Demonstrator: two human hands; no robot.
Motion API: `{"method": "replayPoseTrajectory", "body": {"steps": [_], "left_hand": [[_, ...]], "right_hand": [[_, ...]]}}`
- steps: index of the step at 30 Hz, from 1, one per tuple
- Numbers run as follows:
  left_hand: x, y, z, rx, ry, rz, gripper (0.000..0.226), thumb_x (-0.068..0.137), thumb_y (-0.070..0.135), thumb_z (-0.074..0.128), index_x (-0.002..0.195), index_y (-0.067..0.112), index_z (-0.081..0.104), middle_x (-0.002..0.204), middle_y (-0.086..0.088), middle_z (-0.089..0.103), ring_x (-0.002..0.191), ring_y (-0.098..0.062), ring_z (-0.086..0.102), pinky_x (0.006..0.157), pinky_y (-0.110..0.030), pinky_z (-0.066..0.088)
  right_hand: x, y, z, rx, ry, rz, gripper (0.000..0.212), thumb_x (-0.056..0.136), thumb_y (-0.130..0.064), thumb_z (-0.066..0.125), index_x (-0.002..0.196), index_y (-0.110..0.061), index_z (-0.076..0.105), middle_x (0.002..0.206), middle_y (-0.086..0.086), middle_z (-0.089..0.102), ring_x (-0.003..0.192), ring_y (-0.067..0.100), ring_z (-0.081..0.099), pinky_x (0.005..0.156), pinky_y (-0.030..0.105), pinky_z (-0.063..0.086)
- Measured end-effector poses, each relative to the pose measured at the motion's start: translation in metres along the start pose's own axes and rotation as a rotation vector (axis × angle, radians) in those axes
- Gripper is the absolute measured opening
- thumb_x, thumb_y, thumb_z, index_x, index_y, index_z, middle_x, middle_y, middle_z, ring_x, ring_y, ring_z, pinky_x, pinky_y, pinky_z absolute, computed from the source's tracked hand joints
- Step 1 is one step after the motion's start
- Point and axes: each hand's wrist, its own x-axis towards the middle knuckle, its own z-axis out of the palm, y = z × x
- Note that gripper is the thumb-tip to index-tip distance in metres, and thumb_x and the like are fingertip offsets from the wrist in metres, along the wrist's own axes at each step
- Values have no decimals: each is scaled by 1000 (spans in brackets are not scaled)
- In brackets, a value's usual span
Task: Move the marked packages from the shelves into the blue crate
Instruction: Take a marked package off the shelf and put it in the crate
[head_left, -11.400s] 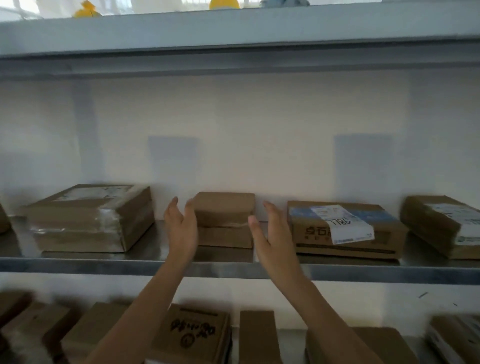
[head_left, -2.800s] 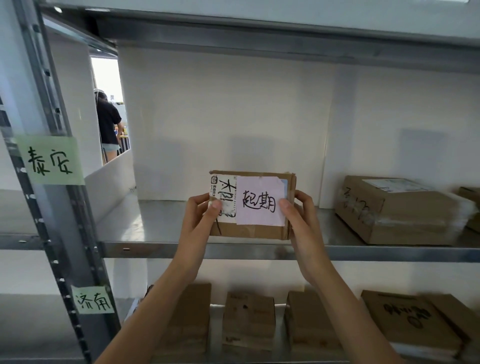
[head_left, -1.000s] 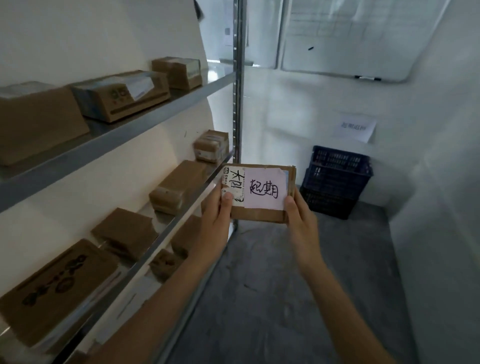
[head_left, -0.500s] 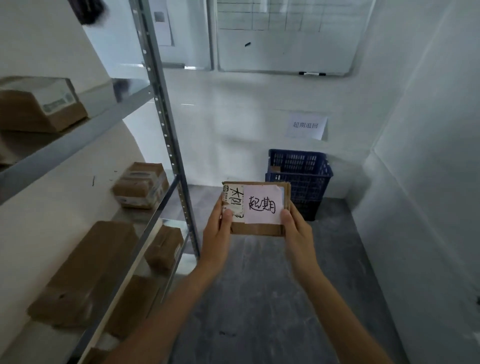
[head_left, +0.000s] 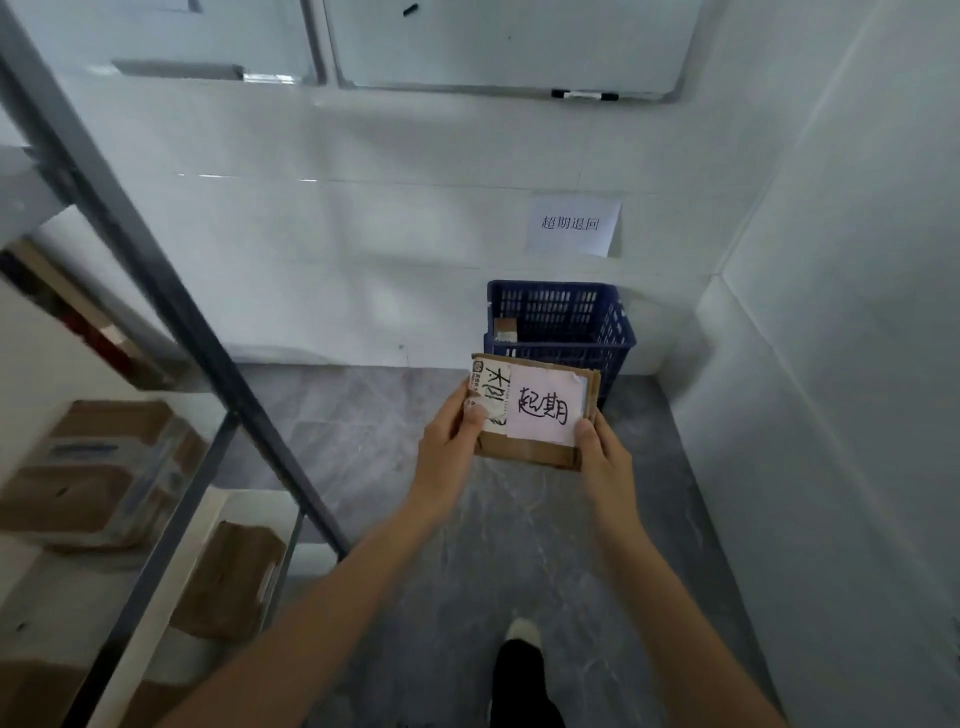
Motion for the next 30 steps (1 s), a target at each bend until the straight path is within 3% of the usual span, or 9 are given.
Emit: {"method": "replayPoseTrajectory", "body": {"steps": [3, 6, 11, 15, 22, 28, 30], "left_hand": [[65, -7, 29, 17, -13, -16, 33, 101, 23, 43, 132, 31, 50, 116, 13, 63, 101, 6, 60, 76, -8, 49], [129, -12, 56, 22, -12, -56, 31, 101, 22, 42, 130, 30, 51, 119, 8, 63, 101, 5, 59, 75, -7, 49], [215, -28, 83, 54, -5, -137, 36, 102, 25, 40, 137, 23, 48, 124, 4, 61, 112, -7, 57, 81, -13, 52], [284, -49, 93, 106, -23, -201, 36, 102, 29, 40, 136, 27, 50, 125, 5, 60, 113, -8, 55, 91, -22, 47], [432, -81, 118, 70, -86, -279, 24, 102, 23, 39, 111, 41, 53, 97, 26, 64, 88, 19, 58, 65, -3, 46], [537, -97, 142, 76, -119, -395, 26, 103, 33, 33, 111, 43, 55, 93, 24, 70, 86, 10, 64, 65, -6, 48], [565, -105, 152, 108, -132, -419, 28, 103, 30, 34, 108, 39, 60, 98, 13, 71, 89, -7, 67, 74, -18, 53]], "right_hand": [[73, 3, -6, -30, 2, 26, 38, 103, -25, 41, 139, -20, 53, 124, -1, 64, 103, 3, 59, 70, 6, 46], [142, -1, -13, -47, 3, 61, 39, 103, -25, 41, 142, -21, 49, 126, -1, 62, 105, 5, 57, 73, 9, 45], [236, 2, -7, -44, -37, 121, 35, 104, -25, 40, 137, -27, 51, 104, -23, 57, 94, -9, 52, 63, -2, 41], [306, 13, 6, -78, -56, 170, 33, 103, -24, 41, 135, -27, 52, 106, -15, 60, 95, -5, 54, 68, 9, 45], [454, 34, 33, -126, 2, 267, 38, 102, -23, 45, 139, -23, 50, 128, 2, 58, 114, 14, 54, 91, 27, 48], [550, 39, 44, -116, 80, 340, 40, 99, -26, 51, 139, -20, 49, 129, 0, 58, 113, 13, 54, 92, 28, 47], [576, 47, 42, -121, 96, 376, 43, 98, -29, 53, 140, -17, 48, 130, 2, 57, 116, 16, 53, 96, 33, 46]]}}
